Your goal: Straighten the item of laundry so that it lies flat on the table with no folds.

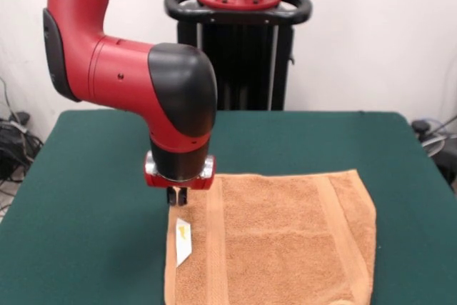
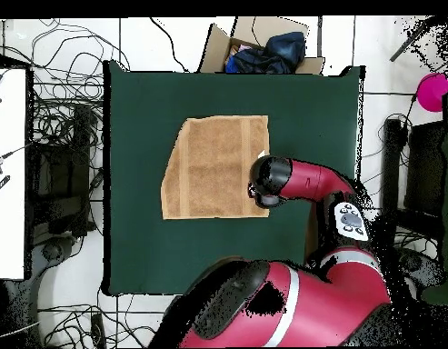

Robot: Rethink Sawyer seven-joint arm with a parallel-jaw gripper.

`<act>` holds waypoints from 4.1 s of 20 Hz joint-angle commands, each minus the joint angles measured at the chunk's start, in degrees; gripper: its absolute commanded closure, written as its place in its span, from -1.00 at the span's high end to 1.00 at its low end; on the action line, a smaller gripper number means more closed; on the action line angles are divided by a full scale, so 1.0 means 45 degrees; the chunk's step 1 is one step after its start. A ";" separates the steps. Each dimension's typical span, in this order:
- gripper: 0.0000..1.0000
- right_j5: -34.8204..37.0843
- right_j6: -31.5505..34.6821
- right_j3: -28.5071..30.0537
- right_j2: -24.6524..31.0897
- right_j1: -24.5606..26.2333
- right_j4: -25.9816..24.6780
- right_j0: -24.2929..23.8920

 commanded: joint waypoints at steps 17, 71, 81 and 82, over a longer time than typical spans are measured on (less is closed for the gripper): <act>-1.00 0.1822 0.0735 0.0808 0.1394 -0.0704 0.0732 0.0326; -1.00 0.0755 0.0474 0.0704 0.0410 0.0600 -0.1812 0.0432; -1.00 0.2929 0.0234 0.0941 0.0072 -0.0425 -0.2101 0.1088; -1.00 0.3478 0.0130 0.0918 -0.0144 -0.0537 -0.2268 0.1280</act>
